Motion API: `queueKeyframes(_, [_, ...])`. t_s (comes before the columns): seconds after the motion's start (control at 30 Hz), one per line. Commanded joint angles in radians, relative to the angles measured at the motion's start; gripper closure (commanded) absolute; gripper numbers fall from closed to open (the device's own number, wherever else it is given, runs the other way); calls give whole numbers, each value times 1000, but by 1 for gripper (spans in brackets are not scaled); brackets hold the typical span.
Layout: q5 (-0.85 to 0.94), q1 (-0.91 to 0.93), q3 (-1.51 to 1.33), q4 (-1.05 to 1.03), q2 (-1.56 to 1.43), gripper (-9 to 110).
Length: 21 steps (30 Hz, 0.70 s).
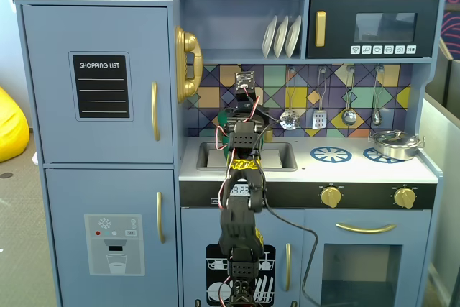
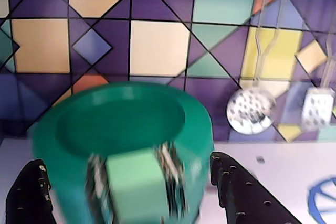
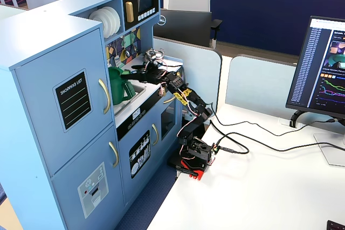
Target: Pick up the lid from the counter and put it on the green recipient
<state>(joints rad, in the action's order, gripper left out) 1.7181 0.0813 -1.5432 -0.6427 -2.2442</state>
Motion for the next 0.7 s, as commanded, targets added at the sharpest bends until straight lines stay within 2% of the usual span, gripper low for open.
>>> queueKeyframes(0.0, [15, 12, 32, -118, -167, 70])
queueKeyframes(0.2, [-18, -8, -201, -241, -376, 71])
queueKeyframes(0.27, [-41, -11, -327, -265, -451, 75])
queueKeyframes(0.4, [-41, -38, -629, -345, -589, 99])
queueKeyframes(0.43, [-17, -49, -716, -356, -621, 102])
queueKeyframes(0.67, [-109, -95, -1246, -282, -753, 101])
